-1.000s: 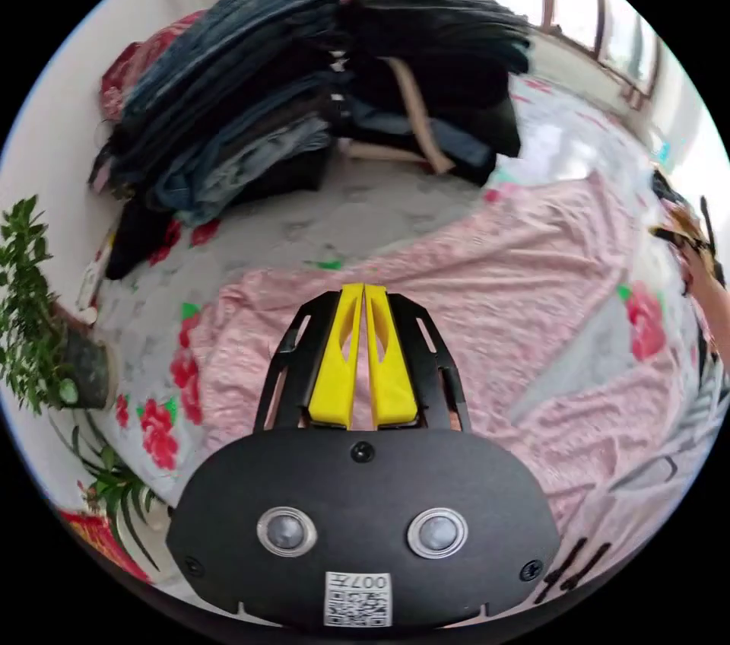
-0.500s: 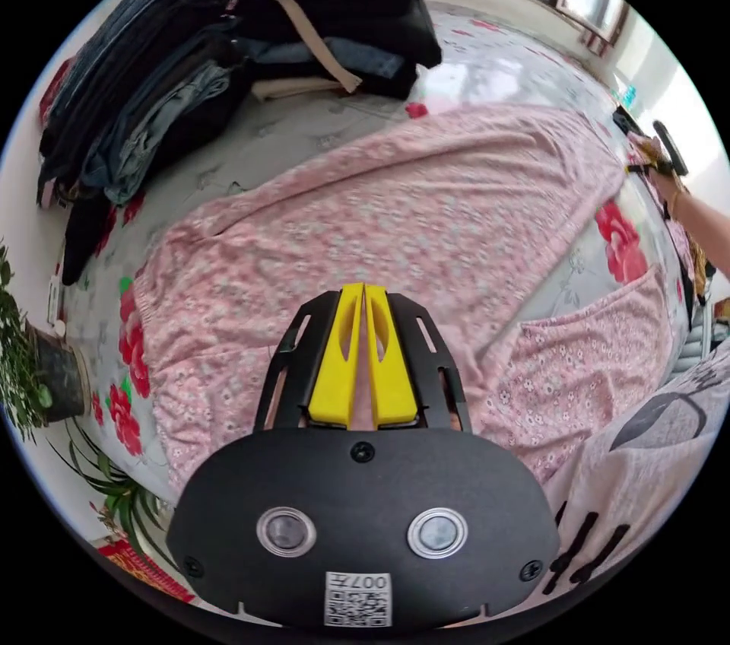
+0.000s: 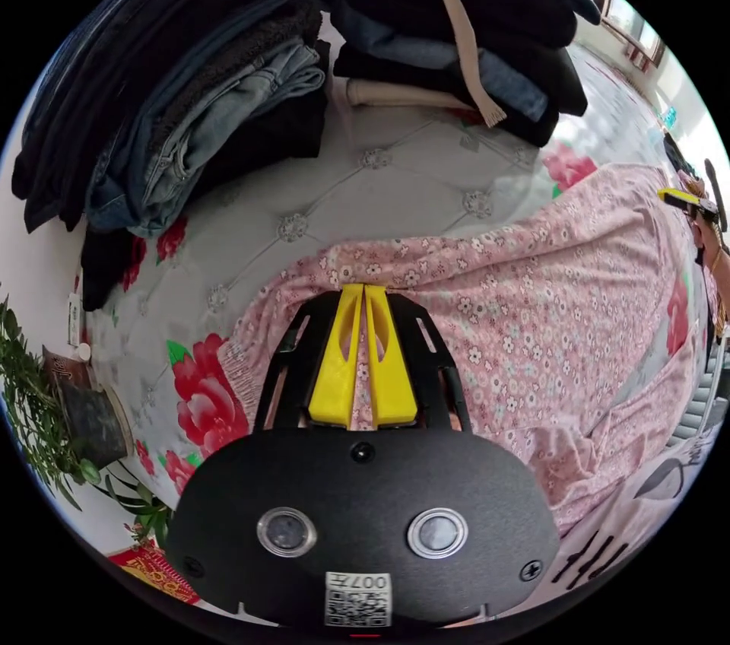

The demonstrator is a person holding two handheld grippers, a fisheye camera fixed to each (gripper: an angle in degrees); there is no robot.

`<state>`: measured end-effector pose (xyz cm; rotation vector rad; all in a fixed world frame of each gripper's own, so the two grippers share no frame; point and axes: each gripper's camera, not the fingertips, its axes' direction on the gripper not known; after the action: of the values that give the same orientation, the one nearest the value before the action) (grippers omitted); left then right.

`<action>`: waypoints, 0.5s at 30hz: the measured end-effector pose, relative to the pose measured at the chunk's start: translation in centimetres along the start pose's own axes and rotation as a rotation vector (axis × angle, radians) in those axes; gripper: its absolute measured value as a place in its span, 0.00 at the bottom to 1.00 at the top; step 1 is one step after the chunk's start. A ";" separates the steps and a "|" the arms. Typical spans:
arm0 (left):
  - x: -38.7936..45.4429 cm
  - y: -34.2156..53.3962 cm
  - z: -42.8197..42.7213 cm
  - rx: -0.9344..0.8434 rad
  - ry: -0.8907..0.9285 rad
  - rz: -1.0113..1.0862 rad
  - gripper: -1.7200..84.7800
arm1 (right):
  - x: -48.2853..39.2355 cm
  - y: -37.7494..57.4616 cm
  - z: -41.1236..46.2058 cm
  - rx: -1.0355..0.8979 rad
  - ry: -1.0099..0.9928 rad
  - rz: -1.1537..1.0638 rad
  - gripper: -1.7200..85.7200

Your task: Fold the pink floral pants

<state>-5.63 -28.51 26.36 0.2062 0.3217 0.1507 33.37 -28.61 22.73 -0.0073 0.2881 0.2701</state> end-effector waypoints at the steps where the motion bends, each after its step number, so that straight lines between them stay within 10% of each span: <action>1: 0.1 -0.6 -0.1 0.010 -0.016 -0.013 0.01 | -0.4 -0.1 -0.5 0.064 0.044 -0.021 0.02; 15: -1.2 2.9 -5.2 0.126 -0.069 -0.203 0.01 | 2.2 6.3 -9.1 0.263 -0.009 0.258 0.02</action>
<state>-8.77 -25.03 22.56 0.3014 0.2818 -0.0778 31.22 -22.37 13.62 0.2921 0.3144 0.4862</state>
